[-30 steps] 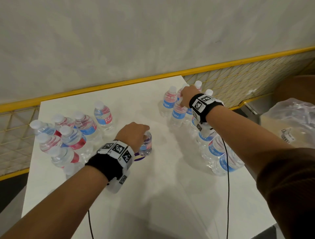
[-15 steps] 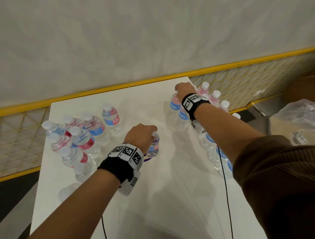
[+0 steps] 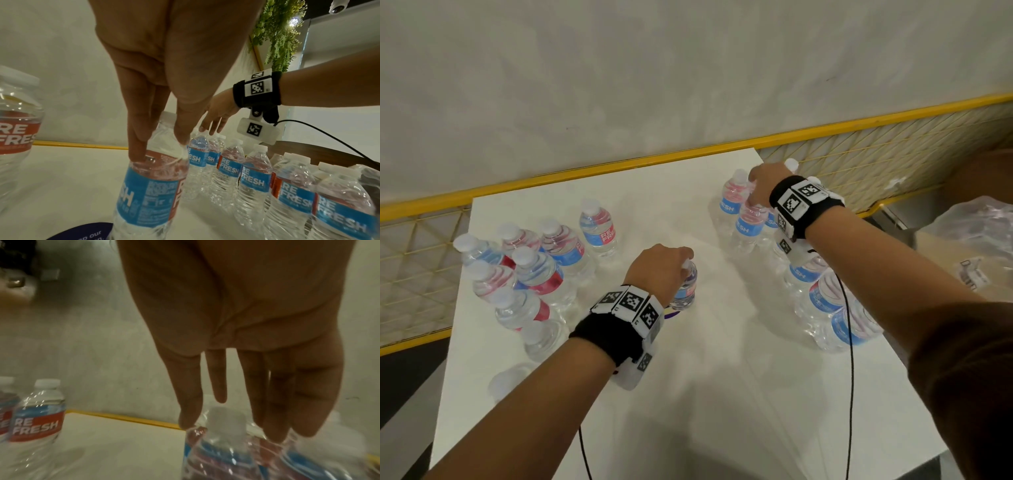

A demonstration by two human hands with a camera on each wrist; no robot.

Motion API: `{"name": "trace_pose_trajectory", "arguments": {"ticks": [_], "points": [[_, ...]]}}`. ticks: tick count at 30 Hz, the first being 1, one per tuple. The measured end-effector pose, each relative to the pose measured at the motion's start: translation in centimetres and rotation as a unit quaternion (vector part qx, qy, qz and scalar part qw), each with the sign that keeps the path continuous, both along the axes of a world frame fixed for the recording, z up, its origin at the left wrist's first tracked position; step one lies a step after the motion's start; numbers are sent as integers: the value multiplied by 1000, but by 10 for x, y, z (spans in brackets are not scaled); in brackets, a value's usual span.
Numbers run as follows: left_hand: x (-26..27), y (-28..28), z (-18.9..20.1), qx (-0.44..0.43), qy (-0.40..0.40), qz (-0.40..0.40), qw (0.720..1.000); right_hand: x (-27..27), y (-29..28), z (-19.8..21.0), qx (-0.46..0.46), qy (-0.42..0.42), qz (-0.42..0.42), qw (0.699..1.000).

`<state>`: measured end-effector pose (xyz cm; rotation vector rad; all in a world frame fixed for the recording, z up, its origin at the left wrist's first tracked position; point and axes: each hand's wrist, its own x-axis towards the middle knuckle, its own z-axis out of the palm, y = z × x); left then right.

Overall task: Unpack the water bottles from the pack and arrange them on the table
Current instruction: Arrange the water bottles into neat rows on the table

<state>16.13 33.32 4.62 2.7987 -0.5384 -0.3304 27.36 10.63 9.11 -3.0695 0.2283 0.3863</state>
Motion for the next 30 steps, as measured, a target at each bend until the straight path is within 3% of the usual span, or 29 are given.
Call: {"name": "trace_pose_trajectory", "arguments": {"ticks": [2, 5, 9, 10, 13, 15, 18, 22, 30], "points": [[-2, -3, 4, -10, 4, -3, 1000, -16, -2, 7, -12, 5, 7, 1000], [-5, -15, 8, -9, 7, -24, 1000, -47, 3, 10, 21, -57, 36, 997], [-12, -42, 11, -46, 21, -23, 998, -115, 33, -2, 114, 121, 154, 974], [-13, -46, 11, -79, 46, -8, 996, -128, 37, -10, 133, 126, 161, 970], [-5, -42, 13, -187, 91, 64, 976, -141, 37, -27, 153, 44, 137, 978], [13, -23, 16, -157, 26, 94, 983, -139, 31, -29, 130, 22, 113, 985], [46, 22, 23, -10, -78, 166, 983, -133, 18, -25, 108, 12, 98, 989], [74, 66, 15, -2, -1, 265, 964, -118, -4, -19, 61, 9, 89, 994], [79, 77, -7, -19, -40, 239, 970, -94, -25, -6, 25, 2, 81, 996]]}}
